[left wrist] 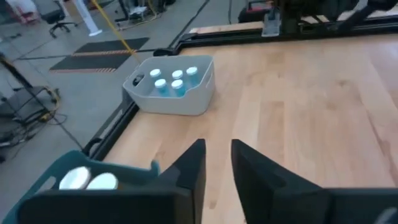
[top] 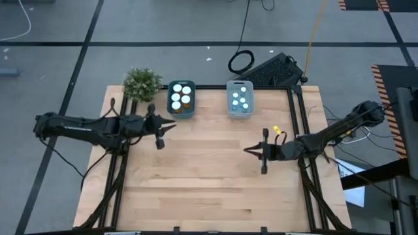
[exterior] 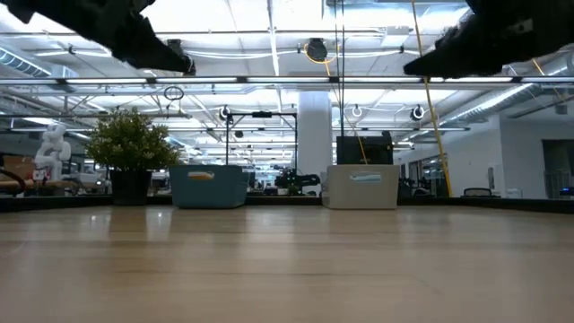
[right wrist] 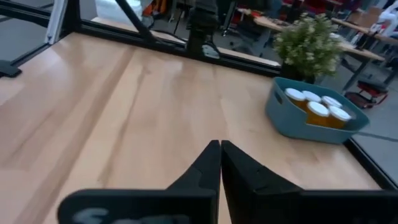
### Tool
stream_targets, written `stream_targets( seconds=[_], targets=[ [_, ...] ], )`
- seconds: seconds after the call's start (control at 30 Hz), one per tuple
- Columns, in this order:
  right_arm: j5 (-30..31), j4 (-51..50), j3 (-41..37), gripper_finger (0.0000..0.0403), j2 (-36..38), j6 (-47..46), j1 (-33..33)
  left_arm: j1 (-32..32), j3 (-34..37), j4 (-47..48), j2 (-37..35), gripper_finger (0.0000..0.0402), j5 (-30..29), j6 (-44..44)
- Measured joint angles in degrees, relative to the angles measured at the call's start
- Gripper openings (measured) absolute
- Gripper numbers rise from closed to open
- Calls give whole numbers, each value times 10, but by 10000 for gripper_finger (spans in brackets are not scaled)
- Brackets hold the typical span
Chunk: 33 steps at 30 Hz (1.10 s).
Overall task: Pick and place medicine bottles into bin by pill shape (circle, oval)
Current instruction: Return to Home Position
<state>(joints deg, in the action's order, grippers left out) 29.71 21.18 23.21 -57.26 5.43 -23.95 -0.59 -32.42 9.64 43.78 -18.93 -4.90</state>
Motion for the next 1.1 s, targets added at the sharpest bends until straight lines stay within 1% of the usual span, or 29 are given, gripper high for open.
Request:
stream_targets(
  seconds=[0.07, 0.1, 0.23, 0.27, 0.33, 0.43, 0.5, 0.57, 0.63, 0.7, 0.77, 0.87, 0.93, 1.0, 1.03, 1.1],
  targets=[
    [0, 0, -25, 6, 36, 2, 5, -17, 14, -5, -1, 69, -30, 4],
    [-3, 0, -41, 3, 56, 4, 9, -21, 19, -3, 0, 63, -39, -10],
    [-54, 26, -102, 1, 136, 24, 41, -20, 35, -7, 3, 46, -47, -109],
    [-74, 37, -117, 1, 155, 28, 52, -19, 34, -19, 1, 42, -51, -111],
    [-113, 60, -144, 1, 188, 37, 74, -13, 33, -33, -7, 35, -52, -83],
    [-157, 80, -180, 0, 228, 44, 106, -8, 34, -39, -11, 23, -28, -27],
    [-182, 86, -197, 0, 249, 53, 127, -11, 42, -44, -11, 9, -10, -24],
    [-209, 84, -209, 0, 267, 68, 147, -14, 56, -50, -11, 4, 2, -28],
    [-229, 89, -218, 0, 284, 75, 167, -14, 86, -95, -13, 6, 5, -8],
    [-252, 81, -221, 0, 298, 78, 185, -19, 131, -183, -20, 5, 19, 2],
    [-279, 67, -221, 0, 314, 80, 201, -23, 178, -282, -23, 3, 45, -17],
    [-306, 49, -222, 0, 334, 87, 218, -25, 242, -366, -34, 7, 51, -35],
    [-314, 40, -222, 0, 345, 88, 228, -24, 276, -401, -48, 10, 52, -23],
    [-315, 29, -222, 0, 357, 88, 236, -25, 306, -416, -62, 10, 64, -3],
    [-315, 27, -222, 0, 360, 87, 237, -26, 317, -419, -67, 8, 71, 9],
    [-316, 25, -222, 0, 364, 87, 240, -33, 318, -393, -79, 3, 74, 30]
  ],
)
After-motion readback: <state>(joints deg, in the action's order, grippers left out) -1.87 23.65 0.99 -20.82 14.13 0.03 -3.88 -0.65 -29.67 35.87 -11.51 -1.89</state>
